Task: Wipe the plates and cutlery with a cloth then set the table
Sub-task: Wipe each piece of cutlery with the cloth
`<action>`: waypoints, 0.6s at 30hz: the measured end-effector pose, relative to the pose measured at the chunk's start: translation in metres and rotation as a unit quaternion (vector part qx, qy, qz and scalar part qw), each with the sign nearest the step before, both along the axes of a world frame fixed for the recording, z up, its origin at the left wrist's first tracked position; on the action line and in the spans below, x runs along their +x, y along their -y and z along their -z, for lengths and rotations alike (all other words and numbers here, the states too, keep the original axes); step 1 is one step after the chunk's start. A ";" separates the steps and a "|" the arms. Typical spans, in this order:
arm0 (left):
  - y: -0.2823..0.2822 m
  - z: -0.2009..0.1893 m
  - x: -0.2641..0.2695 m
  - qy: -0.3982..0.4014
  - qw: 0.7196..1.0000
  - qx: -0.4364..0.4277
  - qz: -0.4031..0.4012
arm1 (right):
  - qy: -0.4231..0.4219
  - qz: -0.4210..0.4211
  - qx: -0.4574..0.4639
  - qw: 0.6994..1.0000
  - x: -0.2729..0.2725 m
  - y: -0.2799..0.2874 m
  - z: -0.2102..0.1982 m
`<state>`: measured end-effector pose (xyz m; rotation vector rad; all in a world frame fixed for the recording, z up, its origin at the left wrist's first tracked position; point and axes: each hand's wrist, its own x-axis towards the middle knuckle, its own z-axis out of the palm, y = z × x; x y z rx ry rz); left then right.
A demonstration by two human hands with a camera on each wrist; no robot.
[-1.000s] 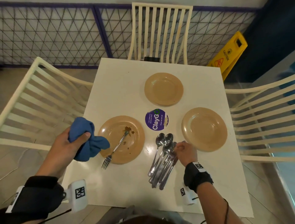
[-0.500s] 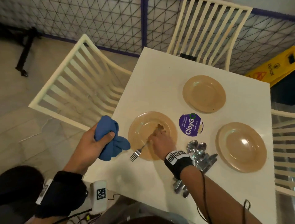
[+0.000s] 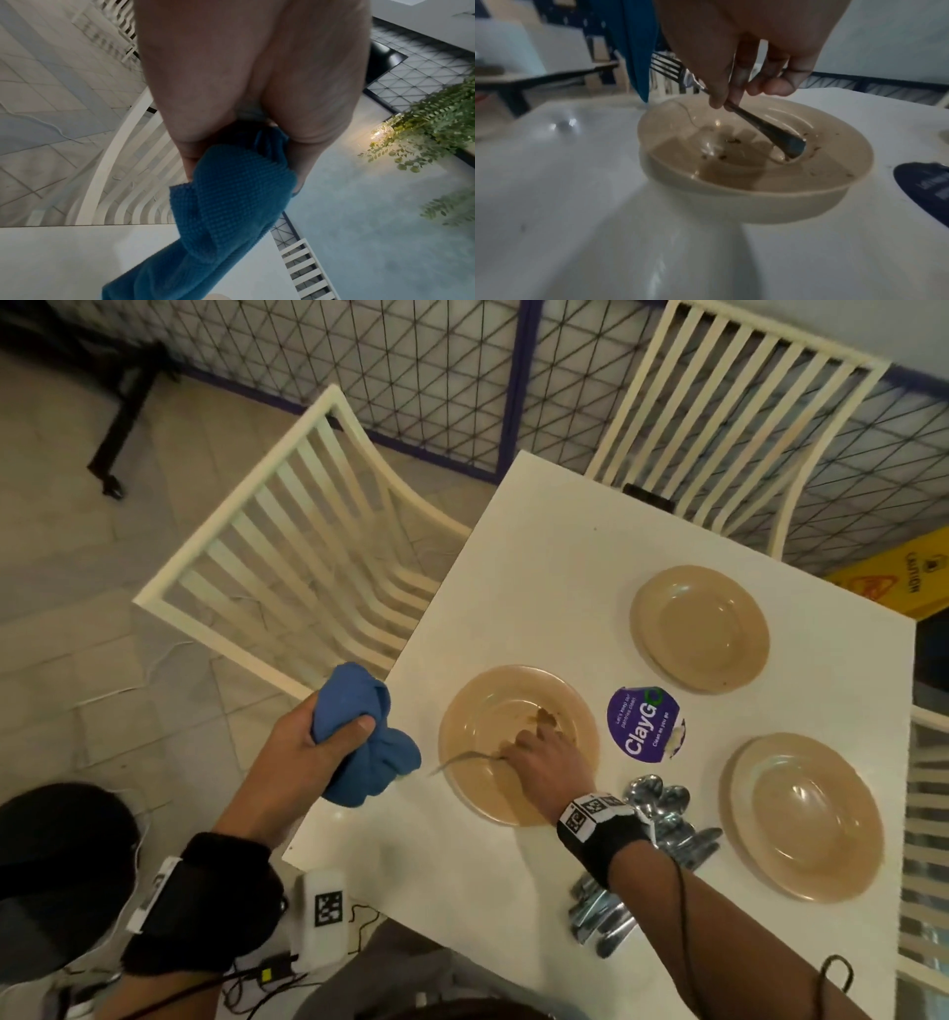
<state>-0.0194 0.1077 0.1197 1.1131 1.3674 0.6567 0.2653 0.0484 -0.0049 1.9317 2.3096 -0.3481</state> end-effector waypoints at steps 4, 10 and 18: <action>-0.007 -0.003 0.008 0.096 0.994 -0.033 -0.050 | -0.183 0.139 0.044 0.972 0.007 0.001 -0.028; 0.003 -0.013 0.062 0.228 0.969 -0.077 -0.047 | -0.496 0.374 -0.030 0.783 0.018 -0.002 -0.074; 0.033 -0.014 0.166 0.066 0.986 -0.028 0.150 | -0.658 0.373 -0.033 0.653 0.032 0.010 -0.123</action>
